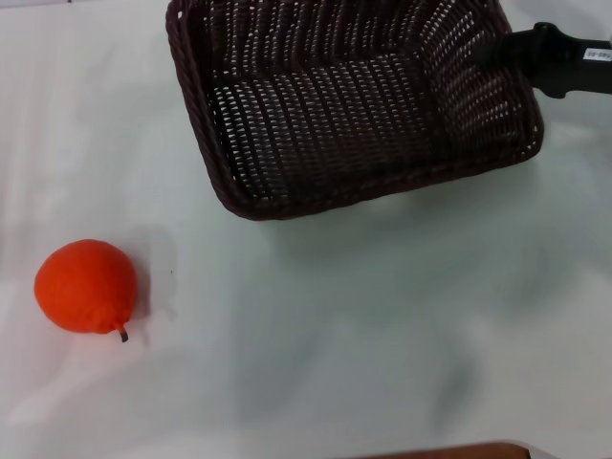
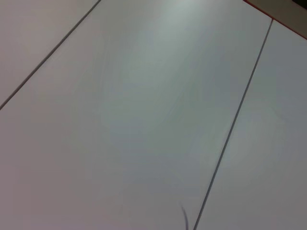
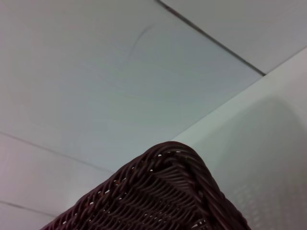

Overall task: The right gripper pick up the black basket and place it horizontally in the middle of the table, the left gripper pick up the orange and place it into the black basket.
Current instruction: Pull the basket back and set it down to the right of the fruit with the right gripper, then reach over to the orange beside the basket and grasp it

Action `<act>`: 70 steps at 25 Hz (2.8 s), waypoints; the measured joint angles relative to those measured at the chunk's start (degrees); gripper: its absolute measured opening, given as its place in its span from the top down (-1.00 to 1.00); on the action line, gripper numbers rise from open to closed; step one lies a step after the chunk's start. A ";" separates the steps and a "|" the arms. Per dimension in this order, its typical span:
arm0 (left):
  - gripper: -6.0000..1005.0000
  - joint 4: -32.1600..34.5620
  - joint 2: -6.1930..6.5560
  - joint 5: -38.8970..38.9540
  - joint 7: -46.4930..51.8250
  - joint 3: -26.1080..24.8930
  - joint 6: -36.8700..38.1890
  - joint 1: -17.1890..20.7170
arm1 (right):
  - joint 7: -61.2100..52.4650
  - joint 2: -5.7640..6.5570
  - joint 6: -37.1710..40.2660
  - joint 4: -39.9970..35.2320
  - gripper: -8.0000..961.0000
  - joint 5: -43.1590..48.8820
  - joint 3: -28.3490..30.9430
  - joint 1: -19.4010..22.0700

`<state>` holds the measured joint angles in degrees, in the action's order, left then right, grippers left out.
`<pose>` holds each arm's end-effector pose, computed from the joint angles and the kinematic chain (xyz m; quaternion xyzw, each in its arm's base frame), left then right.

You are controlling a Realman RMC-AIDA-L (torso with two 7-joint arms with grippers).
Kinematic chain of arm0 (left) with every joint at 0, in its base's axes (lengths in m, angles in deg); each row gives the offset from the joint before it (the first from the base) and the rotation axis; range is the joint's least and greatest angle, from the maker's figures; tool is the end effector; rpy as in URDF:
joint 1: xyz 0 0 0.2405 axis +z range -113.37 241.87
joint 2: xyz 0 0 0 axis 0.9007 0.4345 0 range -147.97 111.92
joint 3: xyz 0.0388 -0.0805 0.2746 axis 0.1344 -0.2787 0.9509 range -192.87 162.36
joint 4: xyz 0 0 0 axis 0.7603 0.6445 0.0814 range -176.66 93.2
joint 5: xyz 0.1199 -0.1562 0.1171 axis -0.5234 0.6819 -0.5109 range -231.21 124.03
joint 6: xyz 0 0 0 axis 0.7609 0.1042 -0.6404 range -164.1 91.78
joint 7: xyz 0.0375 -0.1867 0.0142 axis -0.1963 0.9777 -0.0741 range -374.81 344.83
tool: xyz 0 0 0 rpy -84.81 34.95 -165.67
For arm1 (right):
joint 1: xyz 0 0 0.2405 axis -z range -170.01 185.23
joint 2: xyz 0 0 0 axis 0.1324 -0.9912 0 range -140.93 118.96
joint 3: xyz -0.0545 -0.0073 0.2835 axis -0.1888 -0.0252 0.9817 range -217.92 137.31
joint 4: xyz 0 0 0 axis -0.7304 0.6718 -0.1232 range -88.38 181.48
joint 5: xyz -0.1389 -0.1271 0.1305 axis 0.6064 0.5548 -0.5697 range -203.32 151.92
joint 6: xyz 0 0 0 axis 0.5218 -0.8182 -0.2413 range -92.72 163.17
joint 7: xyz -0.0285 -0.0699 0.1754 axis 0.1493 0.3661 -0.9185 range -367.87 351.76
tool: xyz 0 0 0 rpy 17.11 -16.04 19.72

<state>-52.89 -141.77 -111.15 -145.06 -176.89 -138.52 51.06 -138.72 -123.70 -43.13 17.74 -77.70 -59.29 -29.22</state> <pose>-0.3661 0.2827 0.0533 -0.5292 -0.2344 -0.5911 0.5618 0.3317 0.4339 -0.0028 -0.6506 -0.6861 -0.1447 0.2916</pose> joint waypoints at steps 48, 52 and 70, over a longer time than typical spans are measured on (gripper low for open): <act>-0.76 -10.41 2.58 -7.23 4.20 12.06 -0.44 5.53 | -1.53 1.14 1.03 4.37 -0.50 -11.38 1.58 2.10; -0.76 -11.14 5.05 -13.44 5.00 16.72 -1.16 7.83 | -1.15 1.52 2.63 3.35 -0.50 -16.22 1.91 2.36; -0.72 -10.65 3.42 -32.77 5.01 18.00 14.28 11.09 | 4.64 -0.95 14.77 3.08 -0.49 -24.80 1.31 -1.55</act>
<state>-63.54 -138.35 -143.93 -140.05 -158.89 -124.24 62.15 -134.08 -124.64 -28.35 20.82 -102.50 -57.97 -30.76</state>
